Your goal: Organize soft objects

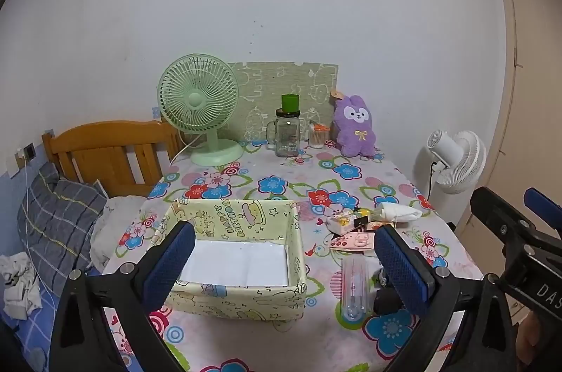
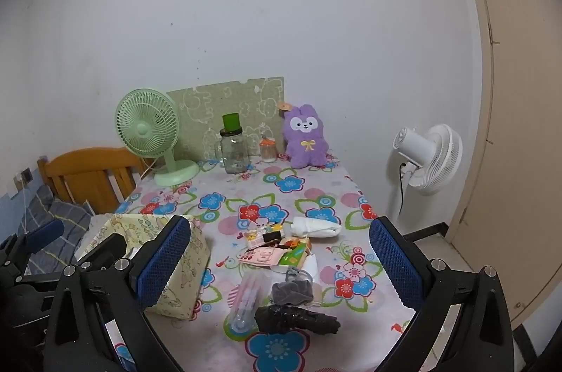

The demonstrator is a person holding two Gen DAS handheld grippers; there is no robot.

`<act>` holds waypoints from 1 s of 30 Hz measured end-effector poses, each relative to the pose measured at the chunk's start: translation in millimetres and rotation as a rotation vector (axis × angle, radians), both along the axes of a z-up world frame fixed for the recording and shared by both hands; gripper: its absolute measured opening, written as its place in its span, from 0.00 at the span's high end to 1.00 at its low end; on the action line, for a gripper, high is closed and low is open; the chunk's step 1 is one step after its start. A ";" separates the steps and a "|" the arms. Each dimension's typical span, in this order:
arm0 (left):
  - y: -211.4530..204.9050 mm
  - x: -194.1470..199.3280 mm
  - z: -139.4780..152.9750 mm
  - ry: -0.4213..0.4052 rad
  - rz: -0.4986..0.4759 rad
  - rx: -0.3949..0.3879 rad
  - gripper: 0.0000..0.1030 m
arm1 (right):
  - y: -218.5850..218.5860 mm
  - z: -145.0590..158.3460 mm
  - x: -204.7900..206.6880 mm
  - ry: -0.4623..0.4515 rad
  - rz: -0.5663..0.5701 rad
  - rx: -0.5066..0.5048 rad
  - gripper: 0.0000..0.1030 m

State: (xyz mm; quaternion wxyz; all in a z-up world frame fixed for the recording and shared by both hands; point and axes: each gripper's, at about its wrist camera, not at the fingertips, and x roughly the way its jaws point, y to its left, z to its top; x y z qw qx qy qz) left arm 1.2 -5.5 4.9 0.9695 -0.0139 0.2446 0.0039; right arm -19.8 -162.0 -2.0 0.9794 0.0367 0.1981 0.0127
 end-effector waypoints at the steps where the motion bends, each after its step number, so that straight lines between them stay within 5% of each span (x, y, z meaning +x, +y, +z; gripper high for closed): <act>1: -0.5 0.3 0.0 0.000 0.000 0.002 0.00 | 0.5 0.9 -0.6 -0.001 -0.002 -0.002 0.00; 30: -1.3 0.9 -1.5 -0.004 -0.001 0.009 0.00 | -2.0 -1.8 0.7 0.011 -0.001 0.008 0.00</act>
